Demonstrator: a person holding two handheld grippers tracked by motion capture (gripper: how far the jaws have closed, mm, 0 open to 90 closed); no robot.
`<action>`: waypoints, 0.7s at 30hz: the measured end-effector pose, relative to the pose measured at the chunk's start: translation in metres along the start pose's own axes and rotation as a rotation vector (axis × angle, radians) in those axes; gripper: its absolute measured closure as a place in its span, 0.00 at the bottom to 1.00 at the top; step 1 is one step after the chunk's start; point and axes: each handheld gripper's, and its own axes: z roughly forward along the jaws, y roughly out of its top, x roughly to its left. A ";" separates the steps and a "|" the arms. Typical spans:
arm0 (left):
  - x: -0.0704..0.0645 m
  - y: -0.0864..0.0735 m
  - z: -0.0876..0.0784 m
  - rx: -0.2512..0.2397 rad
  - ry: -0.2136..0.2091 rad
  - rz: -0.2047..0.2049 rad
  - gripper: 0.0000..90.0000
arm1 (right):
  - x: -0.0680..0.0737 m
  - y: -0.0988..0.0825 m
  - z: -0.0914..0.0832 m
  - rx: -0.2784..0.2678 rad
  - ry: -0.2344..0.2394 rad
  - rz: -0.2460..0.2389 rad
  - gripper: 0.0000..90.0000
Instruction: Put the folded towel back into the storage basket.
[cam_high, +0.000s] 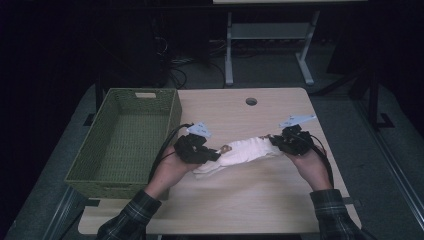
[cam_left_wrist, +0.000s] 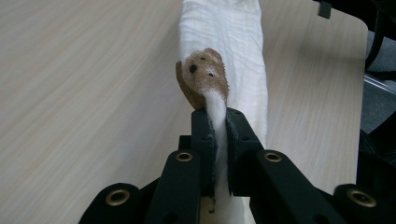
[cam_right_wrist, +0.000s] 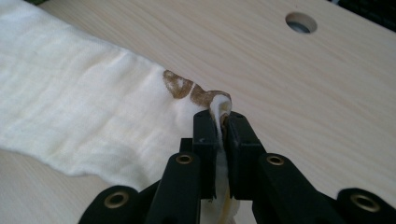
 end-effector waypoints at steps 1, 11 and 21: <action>0.002 0.000 -0.005 -0.002 0.006 0.000 0.92 | 0.001 0.004 0.001 0.000 0.003 -0.006 0.93; 0.019 -0.007 -0.049 -0.038 0.055 -0.033 0.92 | 0.020 0.049 0.015 -0.036 0.031 -0.059 0.93; 0.036 -0.022 -0.096 -0.071 0.131 -0.058 0.92 | 0.043 0.094 0.025 -0.086 0.081 -0.086 0.93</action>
